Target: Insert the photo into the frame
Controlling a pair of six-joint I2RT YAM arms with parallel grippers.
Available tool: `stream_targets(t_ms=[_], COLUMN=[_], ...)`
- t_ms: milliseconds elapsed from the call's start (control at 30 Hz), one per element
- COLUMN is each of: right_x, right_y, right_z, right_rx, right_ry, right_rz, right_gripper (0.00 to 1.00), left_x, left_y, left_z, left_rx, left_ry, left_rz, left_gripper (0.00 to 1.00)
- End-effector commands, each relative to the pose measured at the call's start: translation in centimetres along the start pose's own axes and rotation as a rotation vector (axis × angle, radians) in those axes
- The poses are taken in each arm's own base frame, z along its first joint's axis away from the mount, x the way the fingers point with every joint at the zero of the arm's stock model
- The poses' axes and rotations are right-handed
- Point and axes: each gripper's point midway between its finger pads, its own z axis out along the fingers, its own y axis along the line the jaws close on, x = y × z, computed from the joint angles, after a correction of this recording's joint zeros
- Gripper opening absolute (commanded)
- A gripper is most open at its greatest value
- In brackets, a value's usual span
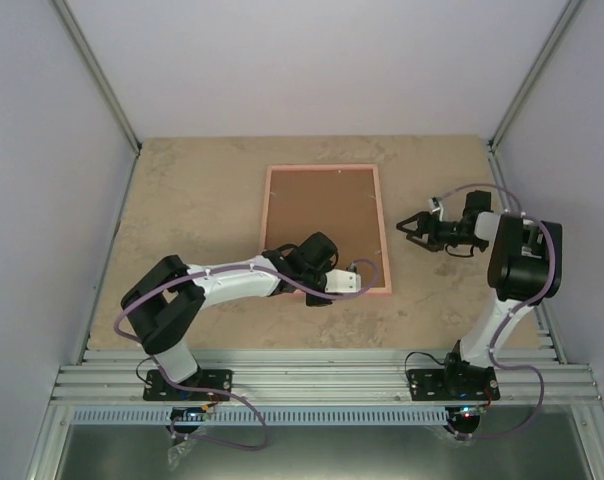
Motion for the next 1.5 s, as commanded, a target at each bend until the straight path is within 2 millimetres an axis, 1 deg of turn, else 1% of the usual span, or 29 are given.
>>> stream_targets(t_ms=[0,100,200,267,333,433,633,733,833,900,967,1000,1067,1100,1133,1200,1233,1333,1400,1467], right_x=[0.2,0.5,0.9,0.8,0.9,0.7,-0.3,-0.5,-0.7,-1.2,-2.6,-3.4,-4.8,-5.6,-6.2,-7.4,-8.0,-9.8,-11.2,-12.6], right_y=[1.5,2.3,3.3,4.1,4.6,5.2,5.0,5.1,5.4,6.1,7.0,7.5,8.8,9.5,10.1,11.7,12.3,14.5,16.3,17.8], right_z=[0.9,2.2,3.9,5.0,6.0,6.9,8.0,8.0,7.7,7.4,6.9,6.6,5.9,5.6,5.2,4.0,3.5,1.5,0.0,-1.4], right_rx=[-0.170,-0.237,-0.292,-0.326,-0.340,-0.348,-0.362,-0.375,-0.382,-0.386,-0.387,-0.383,-0.366,-0.360,-0.352,-0.330,-0.316,-0.278,-0.253,-0.198], right_ry=[0.014,0.051,0.108,0.141,0.169,0.186,0.188,0.190,0.186,0.177,0.158,0.141,0.125,0.111,0.098,0.062,0.046,-0.005,-0.043,-0.088], right_rz=[0.103,0.139,0.157,0.154,0.149,0.137,0.173,0.182,0.180,0.164,0.120,0.056,-0.018,-0.061,-0.095,-0.177,-0.218,-0.344,-0.451,-0.584], right_gripper=[0.85,0.86,0.85,0.85,0.83,0.78,0.53,0.41,0.31,0.22,0.17,0.15,0.10,0.06,0.02,0.01,0.01,0.01,0.01,0.01], left_x=[-6.1,-6.6,-6.9,-7.0,-6.9,-6.9,-6.6,-5.9,-5.5,-5.3,-4.9,-4.5,-4.0,-3.8,-3.6,-3.1,-3.0,-2.1,-1.1,0.2], left_y=[3.3,3.1,2.6,2.3,1.9,1.8,1.9,2.2,3.1,3.9,5.0,5.6,6.9,7.6,8.3,9.8,10.7,13.6,15.4,17.1], left_z=[-3.8,-4.3,-4.8,-4.9,-4.9,-5.0,-5.4,-5.2,-5.5,-6.0,-6.5,-6.9,-8.1,-8.9,-9.8,-11.9,-13.1,-16.9,-19.0,-20.5], left_rx=[-0.095,-0.084,-0.066,-0.051,-0.036,-0.039,-0.065,-0.096,-0.150,-0.188,-0.220,-0.227,-0.245,-0.259,-0.274,-0.319,-0.343,-0.435,-0.486,-0.533], left_ry=[-0.190,-0.209,-0.227,-0.235,-0.235,-0.234,-0.229,-0.201,-0.179,-0.164,-0.148,-0.139,-0.134,-0.140,-0.147,-0.169,-0.186,-0.226,-0.241,-0.250], left_rz=[-0.009,0.004,0.030,0.051,0.078,0.105,0.129,0.135,0.136,0.120,0.078,0.049,-0.013,-0.043,-0.070,-0.126,-0.161,-0.263,-0.342,-0.423], left_gripper=[0.00,0.00,0.00,0.00,0.00,0.00,0.00,0.00,0.00,0.07,0.18,0.23,0.41,0.50,0.56,0.70,0.75,0.88,0.97,0.99])
